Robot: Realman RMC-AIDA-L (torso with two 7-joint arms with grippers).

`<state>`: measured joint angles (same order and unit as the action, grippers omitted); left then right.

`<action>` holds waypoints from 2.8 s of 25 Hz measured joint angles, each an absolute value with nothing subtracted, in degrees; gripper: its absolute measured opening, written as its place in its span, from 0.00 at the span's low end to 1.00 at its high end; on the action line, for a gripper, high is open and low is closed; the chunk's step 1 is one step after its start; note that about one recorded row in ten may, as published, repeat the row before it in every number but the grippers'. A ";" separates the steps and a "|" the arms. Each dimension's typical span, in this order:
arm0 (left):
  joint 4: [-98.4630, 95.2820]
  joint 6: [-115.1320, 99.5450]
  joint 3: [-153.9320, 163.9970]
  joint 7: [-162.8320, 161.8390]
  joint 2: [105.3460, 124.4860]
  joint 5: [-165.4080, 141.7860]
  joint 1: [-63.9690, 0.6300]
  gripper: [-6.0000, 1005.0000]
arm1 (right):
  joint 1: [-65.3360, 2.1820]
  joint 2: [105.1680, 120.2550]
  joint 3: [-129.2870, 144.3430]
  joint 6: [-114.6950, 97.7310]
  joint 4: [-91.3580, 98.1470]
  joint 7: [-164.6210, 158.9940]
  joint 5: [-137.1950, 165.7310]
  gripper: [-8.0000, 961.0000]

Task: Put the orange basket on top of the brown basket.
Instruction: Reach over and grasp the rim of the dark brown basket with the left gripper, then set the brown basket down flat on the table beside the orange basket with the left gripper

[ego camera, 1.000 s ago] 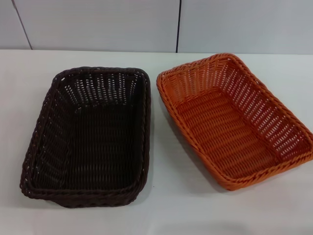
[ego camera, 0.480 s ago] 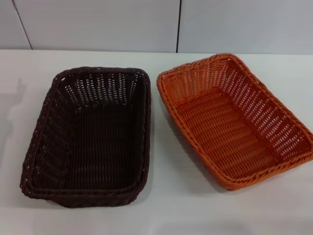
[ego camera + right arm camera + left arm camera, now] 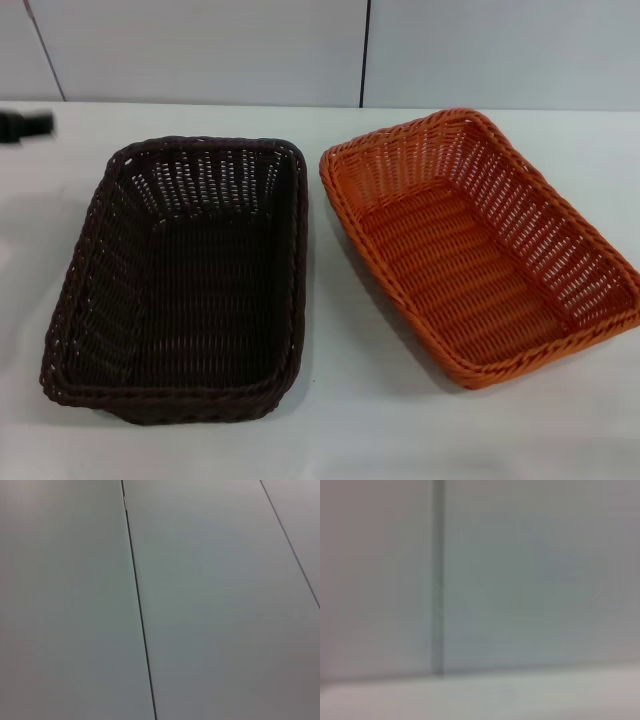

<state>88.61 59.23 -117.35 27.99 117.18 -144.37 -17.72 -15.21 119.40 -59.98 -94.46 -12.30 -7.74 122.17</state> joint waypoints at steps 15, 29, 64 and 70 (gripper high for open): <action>90.09 74.41 -108.21 21.73 117.89 -156.06 -22.10 0.75 | -16.80 119.27 -60.11 -92.06 -12.11 -7.37 122.17 0.84; 83.12 75.38 -106.13 22.26 117.87 -156.63 -24.96 0.75 | -16.78 119.26 -59.65 -91.57 -10.78 -7.31 122.17 0.84; 81.63 83.89 -109.64 54.44 117.54 -158.44 -31.43 0.34 | -16.13 119.27 -59.50 -92.24 -10.09 -7.20 122.39 0.84; 81.50 86.00 -113.03 65.15 117.33 -158.59 -34.91 0.33 | -16.10 119.27 -59.50 -92.88 -10.22 -7.21 122.58 0.84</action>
<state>81.50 86.00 -113.03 65.16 117.33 -158.59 -34.91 -16.10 119.27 -59.50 -92.88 -10.22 -7.21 122.58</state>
